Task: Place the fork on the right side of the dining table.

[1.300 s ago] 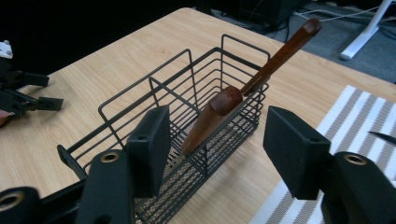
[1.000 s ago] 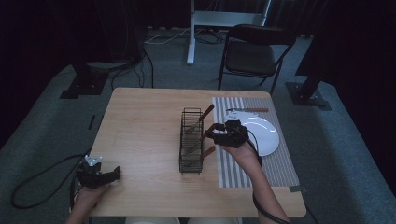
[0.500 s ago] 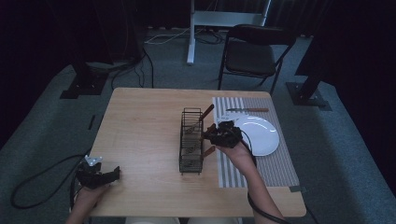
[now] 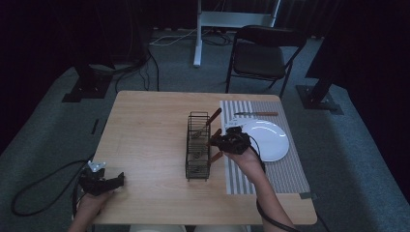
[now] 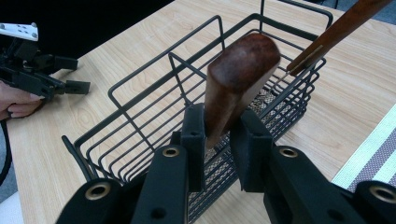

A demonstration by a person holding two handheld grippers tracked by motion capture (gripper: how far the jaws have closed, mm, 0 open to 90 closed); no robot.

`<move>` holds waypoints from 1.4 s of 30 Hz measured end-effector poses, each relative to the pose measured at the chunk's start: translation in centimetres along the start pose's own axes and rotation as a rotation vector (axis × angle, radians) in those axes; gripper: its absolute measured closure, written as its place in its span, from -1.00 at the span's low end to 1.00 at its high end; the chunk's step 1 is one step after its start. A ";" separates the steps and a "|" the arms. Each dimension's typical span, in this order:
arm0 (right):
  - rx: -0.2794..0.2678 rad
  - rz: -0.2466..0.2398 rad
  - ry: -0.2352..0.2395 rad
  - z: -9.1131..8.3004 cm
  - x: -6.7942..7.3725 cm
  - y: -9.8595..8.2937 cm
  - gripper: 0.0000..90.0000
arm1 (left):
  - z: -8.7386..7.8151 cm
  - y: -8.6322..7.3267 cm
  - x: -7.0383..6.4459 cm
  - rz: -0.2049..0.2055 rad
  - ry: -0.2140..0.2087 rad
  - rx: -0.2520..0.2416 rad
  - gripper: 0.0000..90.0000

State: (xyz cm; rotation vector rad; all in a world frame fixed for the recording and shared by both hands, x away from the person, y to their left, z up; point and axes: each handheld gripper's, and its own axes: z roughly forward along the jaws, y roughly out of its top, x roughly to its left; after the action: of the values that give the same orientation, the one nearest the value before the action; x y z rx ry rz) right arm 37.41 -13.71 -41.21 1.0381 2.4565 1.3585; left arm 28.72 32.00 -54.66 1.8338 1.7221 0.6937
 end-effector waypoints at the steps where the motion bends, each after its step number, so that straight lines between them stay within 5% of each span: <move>1: 0.003 -0.004 -0.004 0.0 0.1 0.1 0.69 | 0.0 0.0 0.0 0.000 0.000 0.000 -1.00; 11: 0.008 -0.047 -0.035 -0.8 0.9 1.1 0.69 | 0.0 0.0 0.0 0.000 0.000 0.000 -1.00; 23: -0.069 -0.061 -0.045 -3.8 1.5 2.4 0.69 | 0.0 0.0 0.0 0.000 0.000 0.000 -0.99; 33: -0.190 -0.069 -0.055 -8.9 2.1 3.7 0.69 | 0.0 0.0 0.0 0.000 0.000 0.001 -1.00; 42: -0.225 -0.061 -0.106 -12.4 1.5 2.8 0.69 | 0.0 0.0 0.0 0.002 0.000 0.003 -0.99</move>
State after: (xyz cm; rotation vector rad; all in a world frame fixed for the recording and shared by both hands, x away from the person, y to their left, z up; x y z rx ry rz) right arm 32.31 -20.33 -31.47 0.9481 2.1817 1.4789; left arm 28.71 32.02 -54.64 1.8379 1.7217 0.6922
